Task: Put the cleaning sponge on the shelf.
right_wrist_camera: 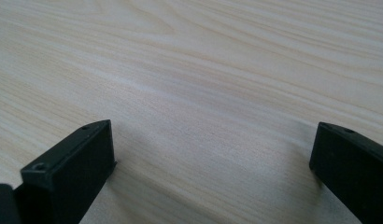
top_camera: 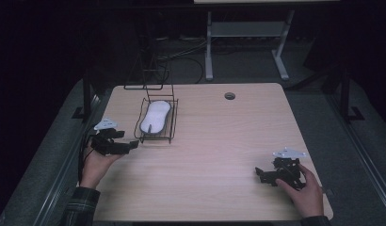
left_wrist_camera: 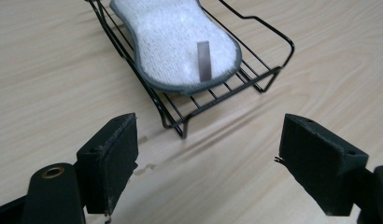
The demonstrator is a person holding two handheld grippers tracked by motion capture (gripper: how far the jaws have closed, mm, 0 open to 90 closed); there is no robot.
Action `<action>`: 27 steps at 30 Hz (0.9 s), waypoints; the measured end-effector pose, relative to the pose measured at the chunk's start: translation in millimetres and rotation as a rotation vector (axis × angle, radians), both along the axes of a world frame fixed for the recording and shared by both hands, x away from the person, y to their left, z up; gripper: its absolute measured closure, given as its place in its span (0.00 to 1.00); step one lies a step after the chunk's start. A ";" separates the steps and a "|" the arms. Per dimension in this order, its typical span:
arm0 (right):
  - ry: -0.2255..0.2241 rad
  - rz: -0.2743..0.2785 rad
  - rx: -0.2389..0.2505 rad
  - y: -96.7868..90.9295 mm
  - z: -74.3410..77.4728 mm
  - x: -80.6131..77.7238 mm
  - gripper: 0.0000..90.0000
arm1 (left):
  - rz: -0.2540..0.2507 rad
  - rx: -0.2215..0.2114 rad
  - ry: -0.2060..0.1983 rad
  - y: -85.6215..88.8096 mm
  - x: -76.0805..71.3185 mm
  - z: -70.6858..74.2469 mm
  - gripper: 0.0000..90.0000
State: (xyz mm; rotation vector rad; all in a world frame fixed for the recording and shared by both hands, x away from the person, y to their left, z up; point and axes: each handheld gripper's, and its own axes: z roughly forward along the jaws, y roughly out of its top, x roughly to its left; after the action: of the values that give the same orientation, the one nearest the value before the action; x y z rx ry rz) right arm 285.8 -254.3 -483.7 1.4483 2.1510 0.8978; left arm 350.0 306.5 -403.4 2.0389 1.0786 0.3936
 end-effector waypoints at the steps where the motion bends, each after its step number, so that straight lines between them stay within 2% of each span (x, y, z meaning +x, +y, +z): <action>1: 0.000 0.000 0.000 0.0 0.0 0.0 0.00 | 0.005 -0.004 -0.009 -0.8 -2.2 -1.0 0.21; 6: 0.000 0.000 0.000 0.0 0.0 0.0 0.00 | -0.013 0.016 0.002 -4.7 -14.1 -6.2 0.21; 14: 0.000 0.000 0.000 0.0 0.0 0.0 0.00 | -0.037 0.014 0.005 -7.9 -35.3 -13.2 0.21; 19: 0.000 0.000 0.000 0.0 0.0 0.0 0.00 | -0.059 0.025 0.012 -11.3 -48.7 -22.5 0.20; 27: 0.000 0.000 0.000 0.0 0.0 0.0 0.00 | -0.071 0.043 0.028 -12.8 -59.6 -33.2 0.20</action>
State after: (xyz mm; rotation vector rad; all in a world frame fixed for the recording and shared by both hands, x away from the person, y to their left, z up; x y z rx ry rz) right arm 285.8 -254.3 -483.7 1.4481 2.1510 0.8978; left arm 290.4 293.7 -436.6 2.1195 1.0192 0.3561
